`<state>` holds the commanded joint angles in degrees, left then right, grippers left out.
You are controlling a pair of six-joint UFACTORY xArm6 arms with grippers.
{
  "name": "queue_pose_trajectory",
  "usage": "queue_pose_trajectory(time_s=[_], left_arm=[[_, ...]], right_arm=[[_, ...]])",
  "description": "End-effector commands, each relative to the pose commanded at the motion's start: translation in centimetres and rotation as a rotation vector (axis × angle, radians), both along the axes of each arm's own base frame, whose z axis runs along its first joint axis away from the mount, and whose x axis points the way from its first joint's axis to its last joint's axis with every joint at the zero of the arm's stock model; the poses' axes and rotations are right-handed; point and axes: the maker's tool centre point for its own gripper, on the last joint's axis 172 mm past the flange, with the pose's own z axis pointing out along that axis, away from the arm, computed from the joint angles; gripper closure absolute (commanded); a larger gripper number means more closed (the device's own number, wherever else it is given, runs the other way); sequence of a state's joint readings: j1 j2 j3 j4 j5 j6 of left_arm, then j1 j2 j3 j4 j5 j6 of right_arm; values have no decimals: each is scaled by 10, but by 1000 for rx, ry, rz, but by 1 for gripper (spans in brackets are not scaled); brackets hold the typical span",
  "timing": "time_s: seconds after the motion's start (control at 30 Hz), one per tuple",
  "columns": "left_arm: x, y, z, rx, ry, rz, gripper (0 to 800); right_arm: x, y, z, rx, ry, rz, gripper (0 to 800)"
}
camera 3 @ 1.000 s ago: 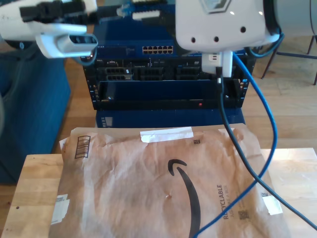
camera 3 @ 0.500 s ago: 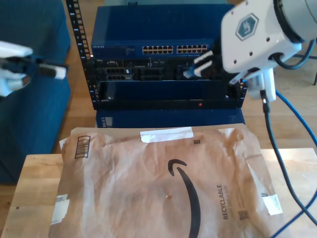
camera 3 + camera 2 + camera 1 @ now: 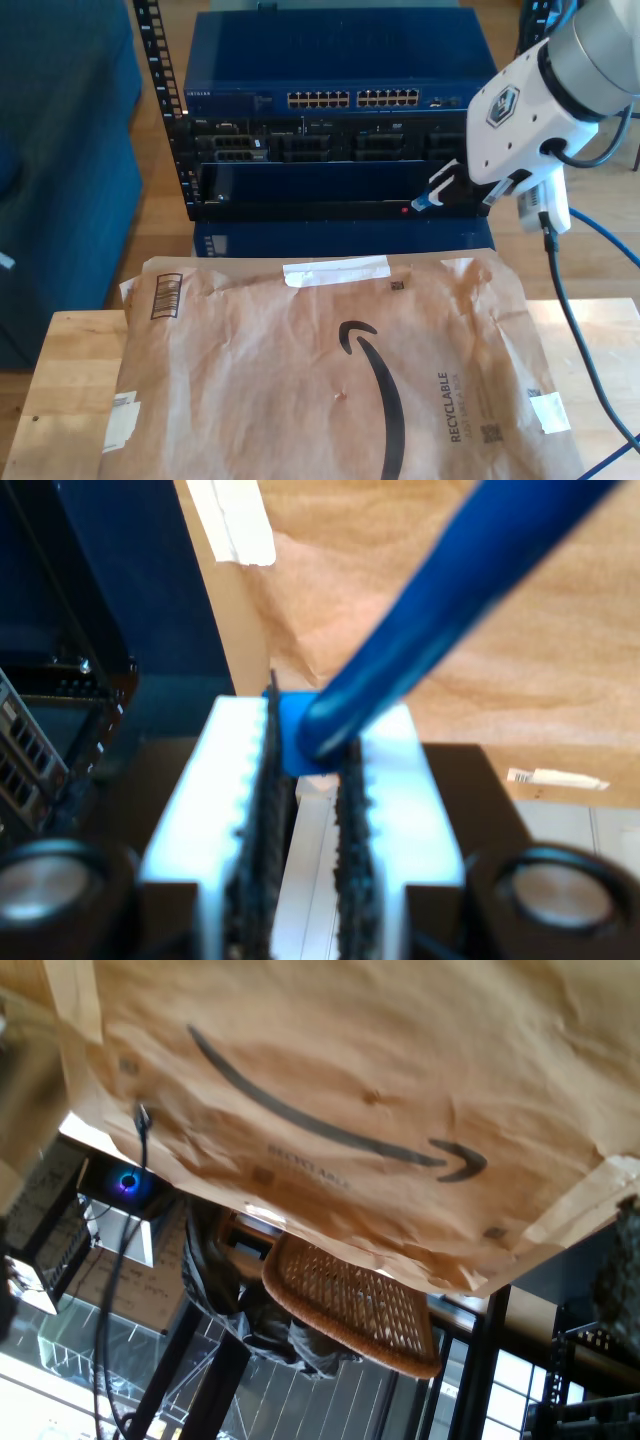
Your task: Grab the cable and plug it in
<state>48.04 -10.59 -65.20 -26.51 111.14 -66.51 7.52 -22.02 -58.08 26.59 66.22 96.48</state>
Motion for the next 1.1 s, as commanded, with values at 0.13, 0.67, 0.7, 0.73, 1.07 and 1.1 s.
queue_pose_trajectory(time_s=[0.13, 0.67, 0.7, 0.73, 1.07, 1.1], left_arm=[[-54, 36, -36, 66, 13, -55, 0], [-239, 51, -124, -43, -56, -13, 0], [-248, 44, -132, -58, -56, -14, 0], [-253, 39, -137, -54, -58, -10, 0], [-272, 14, -185, 73, -71, -87, 0], [-272, 16, -189, 96, -72, -92, 0]], right_arm=[[-5, -5, -15, -24, 22, 2, 800], [-9, -12, -49, -52, 57, -8, 800], [-10, -12, -50, -53, 60, -10, 800], [-10, -12, -51, -53, 61, -10, 800], [-16, -15, -69, -60, 78, -14, 800], [-16, -16, -69, -60, 78, -16, 800]])
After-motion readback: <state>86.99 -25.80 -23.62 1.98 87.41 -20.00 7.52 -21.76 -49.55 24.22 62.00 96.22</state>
